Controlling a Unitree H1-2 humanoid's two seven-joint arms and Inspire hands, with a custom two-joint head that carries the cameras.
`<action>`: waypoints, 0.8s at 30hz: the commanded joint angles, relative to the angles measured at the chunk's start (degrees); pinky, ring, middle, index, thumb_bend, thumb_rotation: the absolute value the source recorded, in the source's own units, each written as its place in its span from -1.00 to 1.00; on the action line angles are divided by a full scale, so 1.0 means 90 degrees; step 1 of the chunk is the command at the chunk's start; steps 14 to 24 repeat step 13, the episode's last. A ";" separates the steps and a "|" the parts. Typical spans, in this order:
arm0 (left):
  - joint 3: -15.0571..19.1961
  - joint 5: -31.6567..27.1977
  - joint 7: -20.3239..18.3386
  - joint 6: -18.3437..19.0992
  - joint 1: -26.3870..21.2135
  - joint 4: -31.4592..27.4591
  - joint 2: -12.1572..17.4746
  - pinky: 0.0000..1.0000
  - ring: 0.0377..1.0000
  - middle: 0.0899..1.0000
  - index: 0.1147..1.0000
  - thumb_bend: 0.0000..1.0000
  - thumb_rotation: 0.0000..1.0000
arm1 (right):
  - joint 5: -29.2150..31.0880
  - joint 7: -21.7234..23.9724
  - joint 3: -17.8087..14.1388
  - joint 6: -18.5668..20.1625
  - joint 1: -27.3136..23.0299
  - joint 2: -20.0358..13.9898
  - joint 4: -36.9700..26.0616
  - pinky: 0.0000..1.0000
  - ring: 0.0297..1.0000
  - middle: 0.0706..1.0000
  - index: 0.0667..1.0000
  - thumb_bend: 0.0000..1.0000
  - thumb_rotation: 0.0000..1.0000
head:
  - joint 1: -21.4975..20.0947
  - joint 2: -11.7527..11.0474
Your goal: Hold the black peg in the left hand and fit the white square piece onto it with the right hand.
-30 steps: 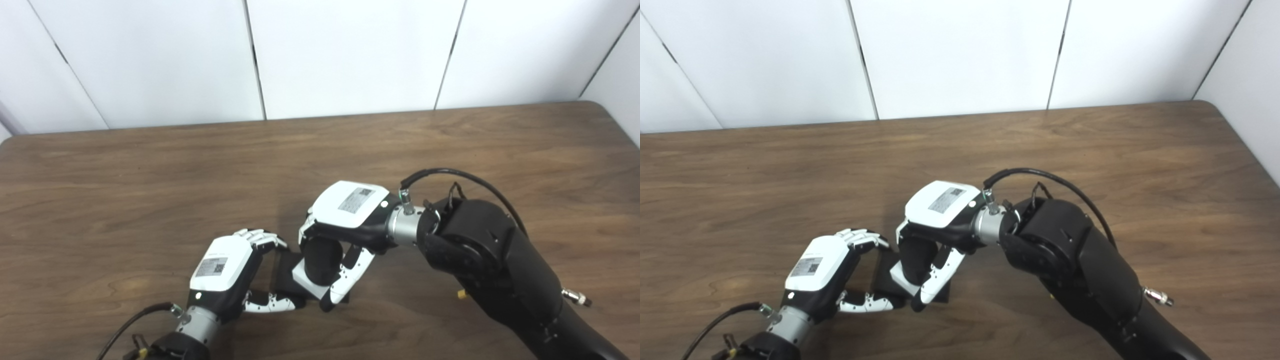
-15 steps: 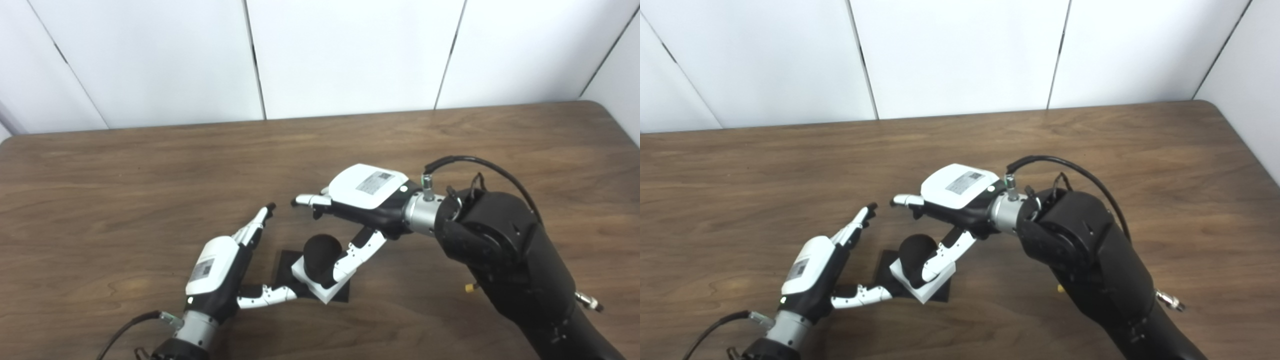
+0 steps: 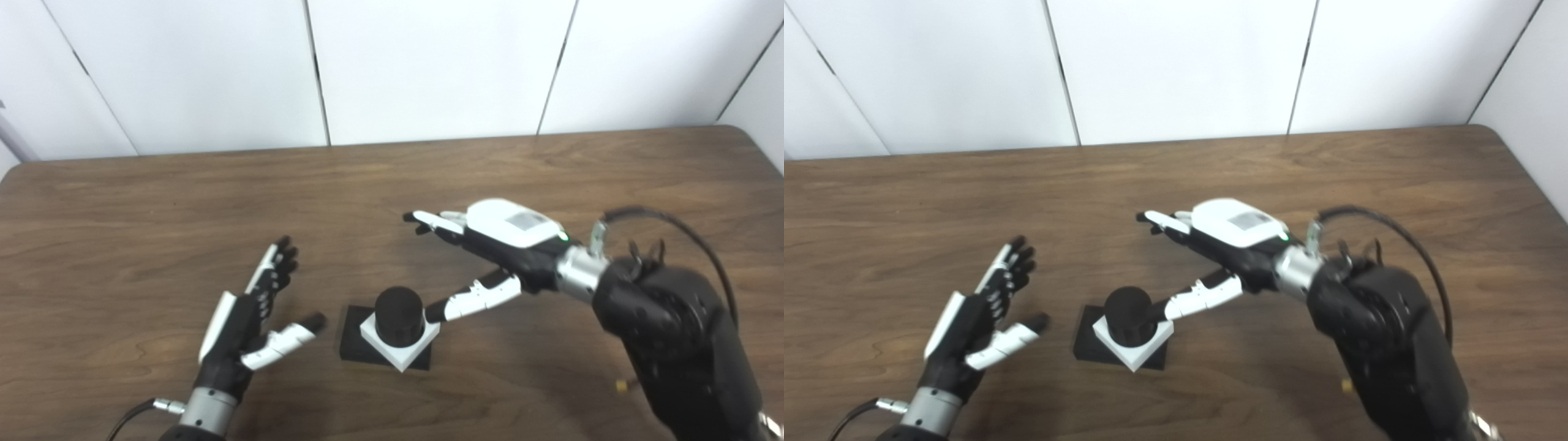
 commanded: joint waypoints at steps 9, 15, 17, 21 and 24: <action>0.0407 -0.0075 0.0719 -0.0404 0.0341 -0.0225 -0.0306 0.83 0.81 0.85 0.97 0.54 0.89 | 0.1454 -0.2192 -0.1043 0.0061 0.1389 0.0588 0.0075 0.92 1.00 1.00 1.00 0.27 1.00 | -0.0116 -0.0039; 0.0530 -0.0234 0.0957 -0.0441 0.0370 -0.0159 -0.0371 0.95 0.89 0.92 0.96 0.48 0.95 | 0.1987 -0.2973 -0.1299 -0.0129 0.1812 0.0765 0.0276 0.94 1.00 1.00 1.00 0.12 1.00 | -0.0146 -0.0036; 0.0530 -0.0234 0.0957 -0.0441 0.0370 -0.0159 -0.0371 0.95 0.89 0.92 0.96 0.48 0.95 | 0.1987 -0.2973 -0.1299 -0.0129 0.1812 0.0765 0.0276 0.94 1.00 1.00 1.00 0.12 1.00 | -0.0146 -0.0036; 0.0530 -0.0234 0.0957 -0.0441 0.0370 -0.0159 -0.0371 0.95 0.89 0.92 0.96 0.48 0.95 | 0.1987 -0.2973 -0.1299 -0.0129 0.1812 0.0765 0.0276 0.94 1.00 1.00 1.00 0.12 1.00 | -0.0146 -0.0036; 0.0530 -0.0234 0.0957 -0.0441 0.0370 -0.0159 -0.0371 0.95 0.89 0.92 0.96 0.48 0.95 | 0.1987 -0.2973 -0.1299 -0.0129 0.1812 0.0765 0.0276 0.94 1.00 1.00 1.00 0.12 1.00 | -0.0146 -0.0036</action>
